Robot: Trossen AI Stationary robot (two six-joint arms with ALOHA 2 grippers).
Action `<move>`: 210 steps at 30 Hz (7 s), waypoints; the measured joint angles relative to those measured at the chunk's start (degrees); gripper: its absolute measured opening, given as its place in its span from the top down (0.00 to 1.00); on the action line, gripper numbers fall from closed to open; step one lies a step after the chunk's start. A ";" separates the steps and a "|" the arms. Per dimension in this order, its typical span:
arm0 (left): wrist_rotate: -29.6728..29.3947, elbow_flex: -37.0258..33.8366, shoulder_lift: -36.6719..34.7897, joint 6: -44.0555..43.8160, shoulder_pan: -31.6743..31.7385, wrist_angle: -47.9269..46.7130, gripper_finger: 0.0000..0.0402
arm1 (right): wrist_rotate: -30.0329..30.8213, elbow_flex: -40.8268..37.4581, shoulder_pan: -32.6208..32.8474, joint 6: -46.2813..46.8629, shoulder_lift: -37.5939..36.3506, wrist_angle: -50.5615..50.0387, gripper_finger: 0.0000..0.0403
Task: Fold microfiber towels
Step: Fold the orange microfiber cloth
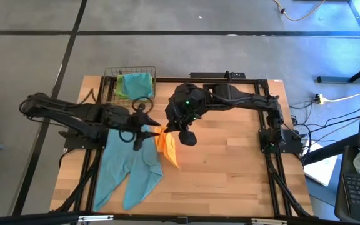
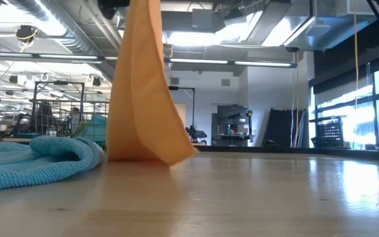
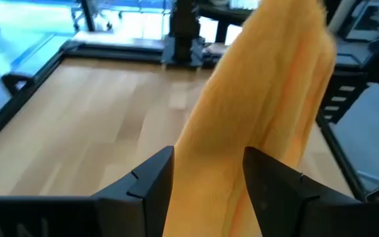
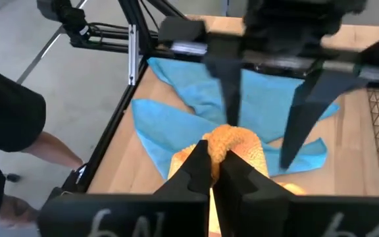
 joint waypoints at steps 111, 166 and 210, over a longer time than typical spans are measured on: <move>2.24 0.11 9.12 0.62 2.35 21.23 0.72 | 7.63 0.00 1.20 3.68 -11.00 -10.23 0.99; 9.24 0.11 12.35 2.07 6.25 17.01 0.71 | 5.24 0.00 2.36 8.15 -11.21 -10.35 0.99; 7.48 0.02 19.54 -6.28 12.87 23.33 0.73 | 9.16 -0.04 2.62 9.25 -13.17 -11.20 0.99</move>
